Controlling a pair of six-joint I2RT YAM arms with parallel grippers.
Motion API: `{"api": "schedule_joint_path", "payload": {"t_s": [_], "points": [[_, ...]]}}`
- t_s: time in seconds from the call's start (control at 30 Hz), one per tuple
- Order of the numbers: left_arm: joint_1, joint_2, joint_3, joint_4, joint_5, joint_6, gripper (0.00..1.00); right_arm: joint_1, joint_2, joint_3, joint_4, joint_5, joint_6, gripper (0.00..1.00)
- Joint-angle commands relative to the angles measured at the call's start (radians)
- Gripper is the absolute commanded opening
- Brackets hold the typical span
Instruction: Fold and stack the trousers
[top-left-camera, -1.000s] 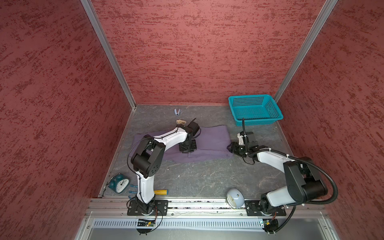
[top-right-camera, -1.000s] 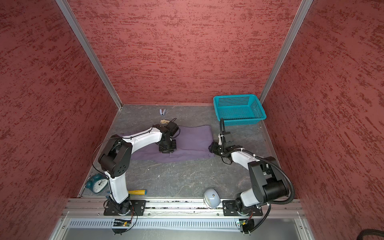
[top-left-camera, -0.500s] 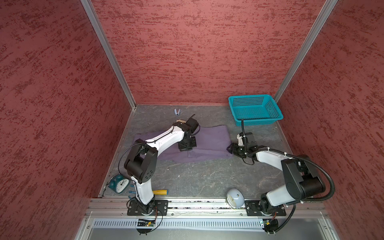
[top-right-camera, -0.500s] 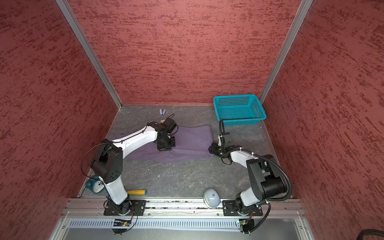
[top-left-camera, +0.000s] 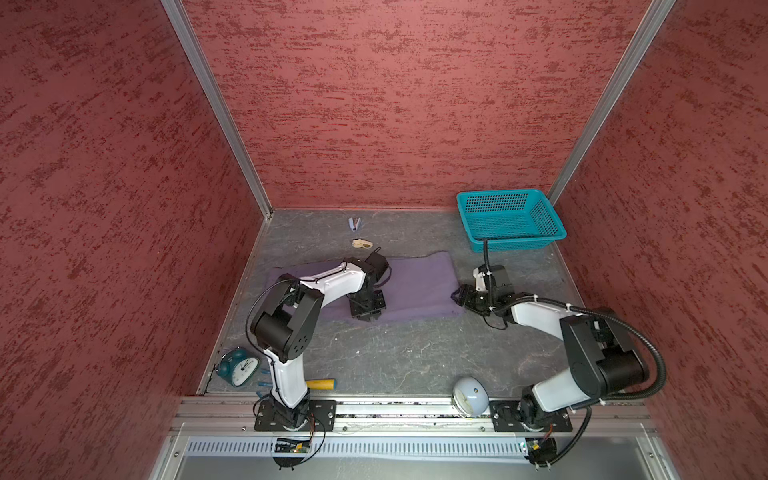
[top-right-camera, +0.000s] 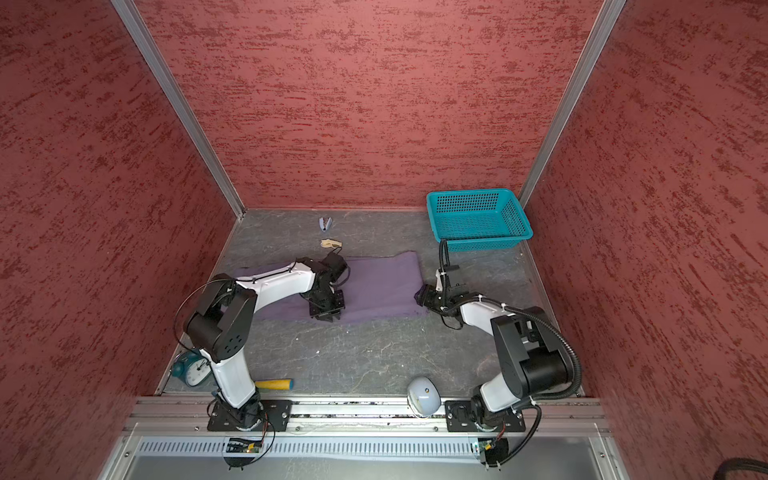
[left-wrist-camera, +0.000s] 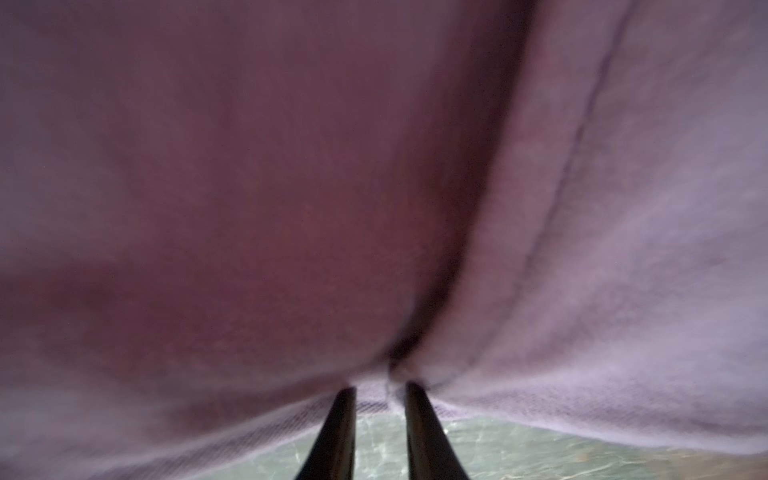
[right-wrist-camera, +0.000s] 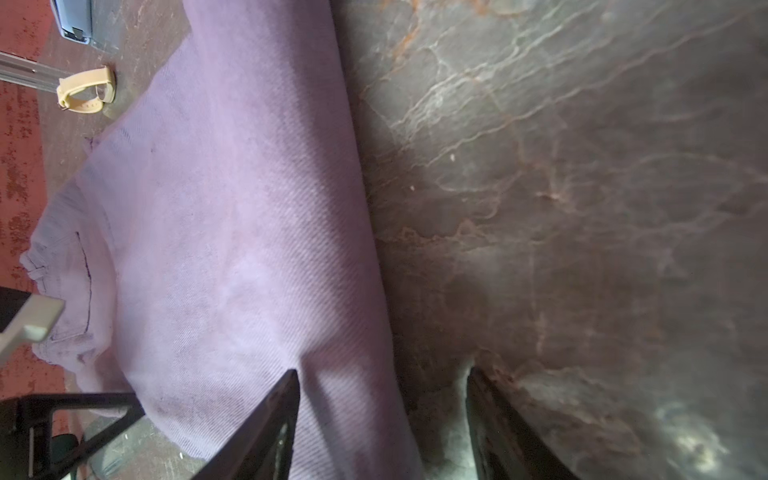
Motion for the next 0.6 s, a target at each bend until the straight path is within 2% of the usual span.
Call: {"api": "schedule_joint_path", "payload": {"t_s": [0.0,0.07,0.13,0.2,0.23,0.27,0.47,0.57], "points": [[0.008,0.002,0.019,0.041,-0.007,0.007,0.34,-0.002,-0.005,-0.025,0.053,-0.034,0.037,0.64],[0.017,-0.02,0.029,0.023,-0.02,0.017,0.4,-0.002,0.004,-0.037,0.078,-0.052,0.054,0.62],[0.035,-0.056,0.031,0.004,-0.023,0.024,0.44,-0.002,0.015,-0.048,0.108,-0.076,0.072,0.51],[0.059,-0.102,0.022,-0.007,-0.025,0.028,0.48,-0.004,0.017,-0.056,0.129,-0.09,0.084,0.2],[0.079,-0.129,0.015,-0.01,-0.026,0.028,0.51,-0.007,0.013,-0.059,0.128,-0.089,0.087,0.08],[0.098,-0.155,0.004,-0.012,-0.022,0.028,0.52,-0.012,0.006,-0.058,0.123,-0.082,0.09,0.01],[0.28,-0.371,-0.086,-0.021,-0.021,0.038,0.53,-0.131,-0.149,-0.026,-0.079,0.08,0.019,0.0],[0.392,-0.445,-0.144,-0.033,-0.029,0.059,0.49,-0.223,-0.23,0.024,-0.218,0.174,-0.052,0.0]]}}
